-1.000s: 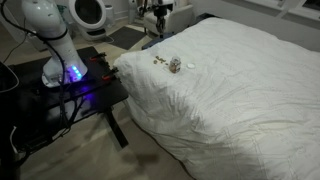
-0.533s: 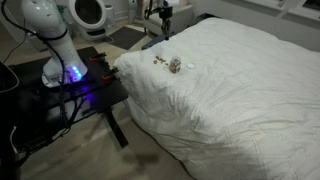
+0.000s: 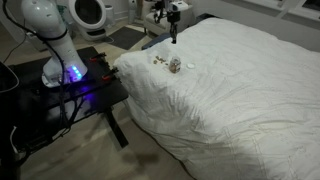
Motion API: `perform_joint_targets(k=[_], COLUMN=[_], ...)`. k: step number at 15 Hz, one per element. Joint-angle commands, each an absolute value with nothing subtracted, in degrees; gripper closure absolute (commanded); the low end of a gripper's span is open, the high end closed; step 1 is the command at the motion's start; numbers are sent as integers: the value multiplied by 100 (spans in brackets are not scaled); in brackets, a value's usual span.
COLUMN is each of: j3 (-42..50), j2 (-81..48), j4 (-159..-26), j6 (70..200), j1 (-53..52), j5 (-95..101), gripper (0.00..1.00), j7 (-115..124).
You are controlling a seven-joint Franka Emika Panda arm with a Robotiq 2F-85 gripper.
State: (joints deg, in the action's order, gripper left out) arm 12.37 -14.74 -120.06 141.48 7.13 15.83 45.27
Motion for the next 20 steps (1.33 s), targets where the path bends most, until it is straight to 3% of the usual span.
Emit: perform_joint_targets(k=[1,20], j3=[1284,1201], j2=[-2028,-3955], j4=[-11384,-9657], j6=[14094,13669], j1=[727,619], j5=[1302,19], gripper=[99,99], j7=[4117,3094])
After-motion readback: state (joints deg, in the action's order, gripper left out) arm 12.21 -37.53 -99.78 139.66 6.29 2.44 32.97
